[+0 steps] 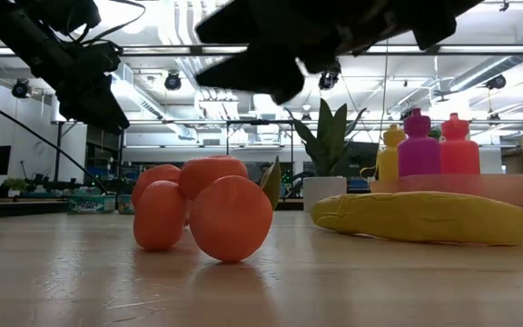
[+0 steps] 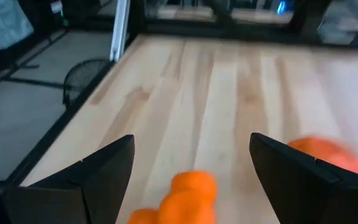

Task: Pick & Place Food Item
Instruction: Put the tangerine into the gray bin

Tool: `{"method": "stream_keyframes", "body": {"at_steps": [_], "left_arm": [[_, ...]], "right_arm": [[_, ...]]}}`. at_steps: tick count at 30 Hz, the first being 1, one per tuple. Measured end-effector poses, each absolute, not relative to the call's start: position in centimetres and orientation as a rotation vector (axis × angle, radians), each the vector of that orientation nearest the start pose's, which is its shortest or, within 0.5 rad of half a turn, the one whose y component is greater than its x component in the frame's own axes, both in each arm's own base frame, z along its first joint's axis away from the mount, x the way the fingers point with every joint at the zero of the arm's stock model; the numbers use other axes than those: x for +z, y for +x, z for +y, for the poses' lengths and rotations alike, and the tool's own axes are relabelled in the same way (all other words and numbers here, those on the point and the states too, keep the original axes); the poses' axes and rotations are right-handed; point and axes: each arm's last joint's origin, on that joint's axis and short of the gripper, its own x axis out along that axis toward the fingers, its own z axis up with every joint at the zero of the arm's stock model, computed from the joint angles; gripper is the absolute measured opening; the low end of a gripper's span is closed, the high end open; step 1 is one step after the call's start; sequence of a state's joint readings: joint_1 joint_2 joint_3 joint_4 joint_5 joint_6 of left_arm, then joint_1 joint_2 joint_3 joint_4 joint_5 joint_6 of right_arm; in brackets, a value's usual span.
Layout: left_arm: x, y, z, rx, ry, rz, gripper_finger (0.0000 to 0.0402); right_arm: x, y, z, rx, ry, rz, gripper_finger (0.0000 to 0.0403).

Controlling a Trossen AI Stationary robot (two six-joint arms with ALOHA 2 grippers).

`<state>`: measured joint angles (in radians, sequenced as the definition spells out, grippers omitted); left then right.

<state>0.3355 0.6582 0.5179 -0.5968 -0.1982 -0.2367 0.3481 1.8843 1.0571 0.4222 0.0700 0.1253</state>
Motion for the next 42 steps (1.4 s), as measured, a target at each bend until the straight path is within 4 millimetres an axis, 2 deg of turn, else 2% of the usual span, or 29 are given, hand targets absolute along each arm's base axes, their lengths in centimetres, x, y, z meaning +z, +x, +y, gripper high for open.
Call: {"method": "stream_keyframes", "body": {"at_steps": [10, 19, 42], "left_arm": [[22.5, 12.4, 4.9, 0.595, -0.271, 0.681, 0.0275], [22.6, 12.4, 4.9, 0.595, -0.271, 0.680, 0.0275], [22.6, 12.4, 4.9, 0.595, -0.271, 0.680, 0.0275]], "right_arm": [[14.5, 39.9, 14.7, 0.211, 0.067, 0.600, 0.0315], [13.1, 39.5, 14.7, 0.194, 0.044, 0.694, 0.0315], [13.0, 39.4, 14.6, 0.172, 0.039, 0.700, 0.0314]]}}
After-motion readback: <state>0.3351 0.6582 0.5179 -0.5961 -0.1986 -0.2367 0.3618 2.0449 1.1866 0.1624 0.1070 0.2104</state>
